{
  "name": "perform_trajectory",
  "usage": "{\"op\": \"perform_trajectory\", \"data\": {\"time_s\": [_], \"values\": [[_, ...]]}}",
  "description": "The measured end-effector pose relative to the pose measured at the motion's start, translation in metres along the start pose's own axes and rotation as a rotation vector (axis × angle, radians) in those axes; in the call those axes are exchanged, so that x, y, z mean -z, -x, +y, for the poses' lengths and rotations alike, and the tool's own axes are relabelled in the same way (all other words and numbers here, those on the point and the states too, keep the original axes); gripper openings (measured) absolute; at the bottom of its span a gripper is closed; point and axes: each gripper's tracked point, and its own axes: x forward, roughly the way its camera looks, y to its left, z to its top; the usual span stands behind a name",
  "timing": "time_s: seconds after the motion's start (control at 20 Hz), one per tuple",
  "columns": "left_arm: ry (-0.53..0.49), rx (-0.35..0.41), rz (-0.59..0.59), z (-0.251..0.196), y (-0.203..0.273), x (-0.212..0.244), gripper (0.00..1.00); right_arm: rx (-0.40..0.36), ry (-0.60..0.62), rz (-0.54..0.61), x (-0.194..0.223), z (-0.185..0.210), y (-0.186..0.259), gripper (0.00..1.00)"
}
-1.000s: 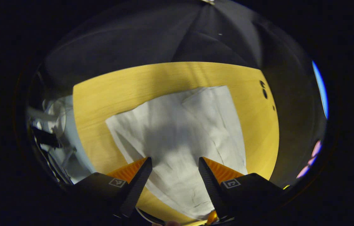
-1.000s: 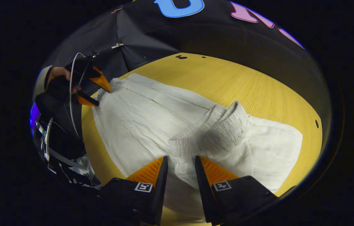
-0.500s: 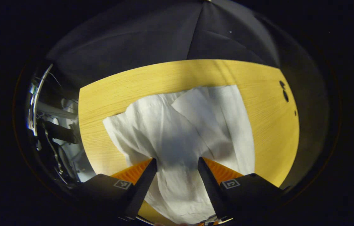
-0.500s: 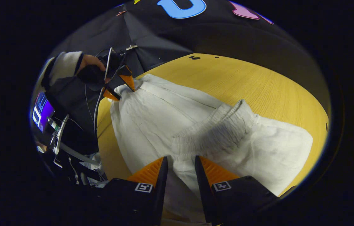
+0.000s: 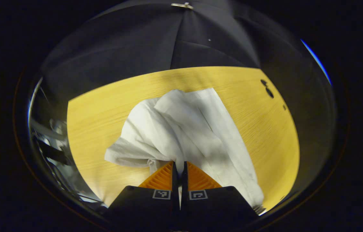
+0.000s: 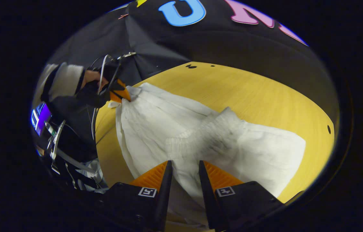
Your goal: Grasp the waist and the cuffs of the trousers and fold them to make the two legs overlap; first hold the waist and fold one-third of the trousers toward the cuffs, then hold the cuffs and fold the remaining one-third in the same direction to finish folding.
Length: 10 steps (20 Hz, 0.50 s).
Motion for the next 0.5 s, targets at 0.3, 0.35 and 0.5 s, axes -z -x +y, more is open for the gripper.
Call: {"op": "perform_trajectory", "data": {"time_s": [0.3, 0.35, 0.5], "values": [[0.01, 0.248, -0.088, -0.015, 0.026, -0.011, 0.06, 0.148, -0.156, -0.052, 0.017, -0.039, 0.036, 0.54], [-0.018, 0.28, -0.109, -0.018, 0.035, -0.012, 0.06, 0.172, -0.177, -0.056, 0.021, -0.045, 0.043, 0.54], [-0.141, 0.36, -0.188, -0.042, 0.055, -0.012, 0.06, 0.229, -0.237, -0.071, 0.028, -0.059, 0.062, 0.54]]}}
